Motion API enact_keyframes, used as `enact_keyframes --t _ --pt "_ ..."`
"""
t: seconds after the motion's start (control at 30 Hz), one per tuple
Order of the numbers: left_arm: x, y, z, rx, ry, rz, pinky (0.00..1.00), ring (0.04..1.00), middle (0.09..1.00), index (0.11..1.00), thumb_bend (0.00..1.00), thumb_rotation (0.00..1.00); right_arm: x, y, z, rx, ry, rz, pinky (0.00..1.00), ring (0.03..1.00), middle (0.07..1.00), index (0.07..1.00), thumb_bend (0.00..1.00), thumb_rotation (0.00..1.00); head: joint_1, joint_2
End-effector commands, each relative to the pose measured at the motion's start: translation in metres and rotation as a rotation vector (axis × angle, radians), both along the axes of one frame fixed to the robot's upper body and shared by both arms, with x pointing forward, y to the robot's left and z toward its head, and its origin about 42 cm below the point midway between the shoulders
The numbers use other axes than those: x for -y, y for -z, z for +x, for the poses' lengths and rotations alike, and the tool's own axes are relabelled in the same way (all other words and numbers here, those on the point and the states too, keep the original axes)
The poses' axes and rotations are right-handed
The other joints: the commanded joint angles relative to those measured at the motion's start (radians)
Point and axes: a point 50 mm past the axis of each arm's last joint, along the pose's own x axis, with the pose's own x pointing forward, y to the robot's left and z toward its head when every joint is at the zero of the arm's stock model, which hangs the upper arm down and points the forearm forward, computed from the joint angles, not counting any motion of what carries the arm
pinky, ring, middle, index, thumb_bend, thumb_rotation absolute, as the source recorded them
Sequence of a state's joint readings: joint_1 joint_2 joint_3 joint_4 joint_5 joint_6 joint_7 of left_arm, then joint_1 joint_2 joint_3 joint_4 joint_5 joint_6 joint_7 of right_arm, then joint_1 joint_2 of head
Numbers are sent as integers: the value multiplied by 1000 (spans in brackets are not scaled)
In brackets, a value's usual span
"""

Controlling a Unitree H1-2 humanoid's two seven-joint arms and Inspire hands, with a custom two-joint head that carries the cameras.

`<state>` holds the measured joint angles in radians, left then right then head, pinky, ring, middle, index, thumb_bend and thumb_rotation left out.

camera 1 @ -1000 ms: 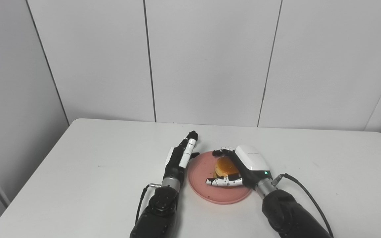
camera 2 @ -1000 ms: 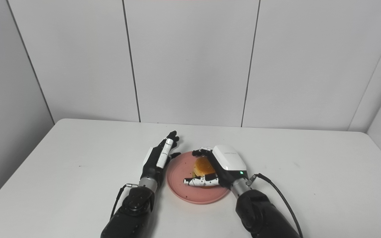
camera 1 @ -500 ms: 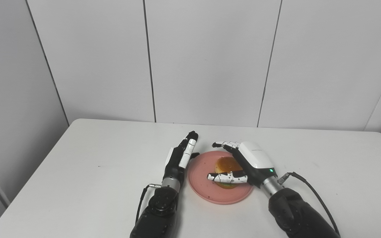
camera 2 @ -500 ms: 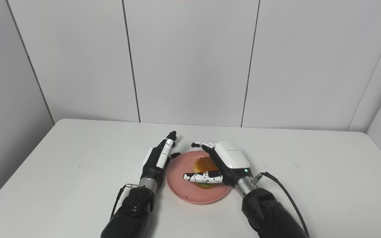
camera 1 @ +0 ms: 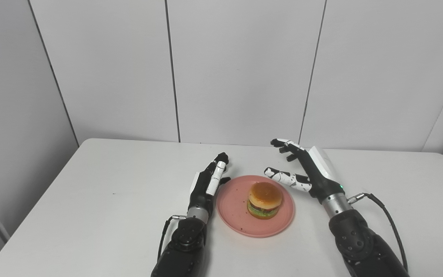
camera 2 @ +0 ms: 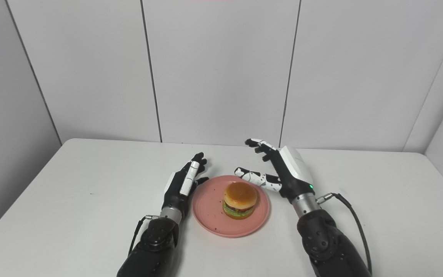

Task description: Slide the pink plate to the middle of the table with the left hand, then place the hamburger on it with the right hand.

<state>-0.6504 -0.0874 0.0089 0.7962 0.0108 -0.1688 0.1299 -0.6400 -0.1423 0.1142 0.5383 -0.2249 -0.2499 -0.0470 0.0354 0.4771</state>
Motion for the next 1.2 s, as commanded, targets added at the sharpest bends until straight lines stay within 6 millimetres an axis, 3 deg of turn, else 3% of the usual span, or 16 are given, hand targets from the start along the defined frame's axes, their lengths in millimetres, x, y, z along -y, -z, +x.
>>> enact_keyframes --t 0.0,0.1,0.23,0.37,0.57,0.83,1.17 --pt "2 2 -2 25 -26 37 899 925 902 852 812 931 -8 -6 5 17 -32 189 794 828 849 828 872 861 1 1" --pt "0 5 -3 44 -50 47 914 938 916 858 822 938 -15 6 6 -36 -19 382 827 852 872 856 874 872 -13 4" --pt "-3 9 -4 61 -69 53 969 992 973 925 888 994 -23 18 6 -82 9 558 972 946 942 932 898 965 -22 2" --pt "-1 11 -6 79 -70 40 998 1000 995 958 834 988 -25 24 8 -107 0 657 999 985 953 938 891 965 -21 2" --pt "2 10 -6 85 -60 47 1000 1000 1000 996 744 982 -27 33 8 -136 11 665 1000 1000 999 970 895 941 -25 4" --pt "1 9 -5 84 -65 38 1000 1000 1000 1000 720 971 -27 39 6 -138 18 588 1000 994 982 958 921 923 -25 4" --pt "0 8 -4 84 -97 4 1000 1000 1000 1000 712 978 -21 38 5 -142 12 452 1000 991 978 947 834 968 6 6"
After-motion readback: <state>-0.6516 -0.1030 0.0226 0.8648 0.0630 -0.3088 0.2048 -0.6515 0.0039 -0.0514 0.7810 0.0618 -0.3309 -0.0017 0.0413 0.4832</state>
